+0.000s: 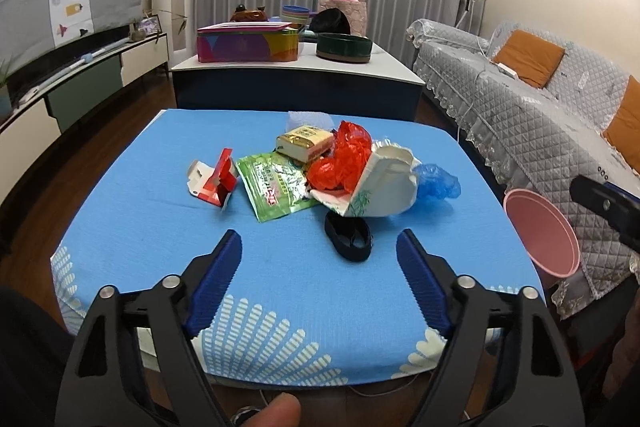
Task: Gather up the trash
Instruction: 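Grasp the red-and-white small box with the left gripper while the right gripper grasps the blue plastic bag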
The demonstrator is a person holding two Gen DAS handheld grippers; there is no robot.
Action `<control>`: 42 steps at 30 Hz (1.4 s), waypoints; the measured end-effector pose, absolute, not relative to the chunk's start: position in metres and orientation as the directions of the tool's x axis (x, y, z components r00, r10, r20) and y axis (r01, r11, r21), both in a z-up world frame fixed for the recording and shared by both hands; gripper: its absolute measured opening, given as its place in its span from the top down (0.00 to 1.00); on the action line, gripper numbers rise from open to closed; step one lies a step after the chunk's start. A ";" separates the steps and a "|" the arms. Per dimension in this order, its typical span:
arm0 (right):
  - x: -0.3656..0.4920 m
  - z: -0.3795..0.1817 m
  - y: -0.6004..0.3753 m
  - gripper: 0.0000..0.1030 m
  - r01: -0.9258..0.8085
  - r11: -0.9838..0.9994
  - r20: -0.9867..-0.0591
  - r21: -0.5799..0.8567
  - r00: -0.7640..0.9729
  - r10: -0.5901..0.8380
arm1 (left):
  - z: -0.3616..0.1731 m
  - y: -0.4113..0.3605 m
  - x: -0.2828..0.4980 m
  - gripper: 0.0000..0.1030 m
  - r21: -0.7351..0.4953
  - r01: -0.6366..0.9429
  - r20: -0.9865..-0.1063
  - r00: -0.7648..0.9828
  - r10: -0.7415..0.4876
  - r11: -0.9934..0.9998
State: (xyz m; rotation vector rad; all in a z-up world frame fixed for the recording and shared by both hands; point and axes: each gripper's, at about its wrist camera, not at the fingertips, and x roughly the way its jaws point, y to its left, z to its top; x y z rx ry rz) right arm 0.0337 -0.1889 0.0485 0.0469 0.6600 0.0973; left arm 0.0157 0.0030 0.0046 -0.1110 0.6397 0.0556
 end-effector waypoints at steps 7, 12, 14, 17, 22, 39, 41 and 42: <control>0.084 0.057 -0.179 0.52 -0.167 0.977 -0.609 0.133 0.764 0.214 | 0.010 0.009 0.031 0.39 -0.072 -0.101 -0.598 0.800 0.038 0.992; 0.127 0.042 -0.173 0.61 -0.200 0.962 -0.628 0.184 0.729 0.271 | 0.015 0.021 0.053 0.44 -0.041 -0.130 -0.599 0.796 0.080 0.991; 0.136 0.032 -0.171 0.60 -0.210 0.961 -0.624 0.178 0.732 0.275 | 0.013 0.025 0.064 0.44 -0.027 -0.145 -0.604 0.791 0.100 0.989; 0.149 0.008 -0.169 0.58 -0.215 0.958 -0.647 0.190 0.707 0.287 | 0.005 0.033 0.083 0.44 0.038 -0.183 -0.585 0.793 0.170 0.982; 0.170 -0.023 -0.164 0.53 -0.235 0.947 -0.691 0.218 0.648 0.320 | -0.027 0.054 0.113 0.44 0.076 -0.287 -0.590 0.759 0.276 0.955; 0.193 -0.064 -0.151 0.88 -0.290 0.931 -0.741 0.221 0.571 0.353 | -0.062 0.083 0.157 0.79 0.030 -0.370 -0.681 0.673 0.290 0.929; 0.194 -0.062 -0.152 0.97 -0.292 0.930 -0.739 0.225 0.571 0.358 | -0.061 0.085 0.156 0.83 0.028 -0.375 -0.682 0.671 0.292 0.927; 0.193 -0.059 -0.153 0.98 -0.291 0.929 -0.733 0.230 0.575 0.362 | -0.060 0.085 0.155 0.86 0.025 -0.375 -0.681 0.672 0.290 0.927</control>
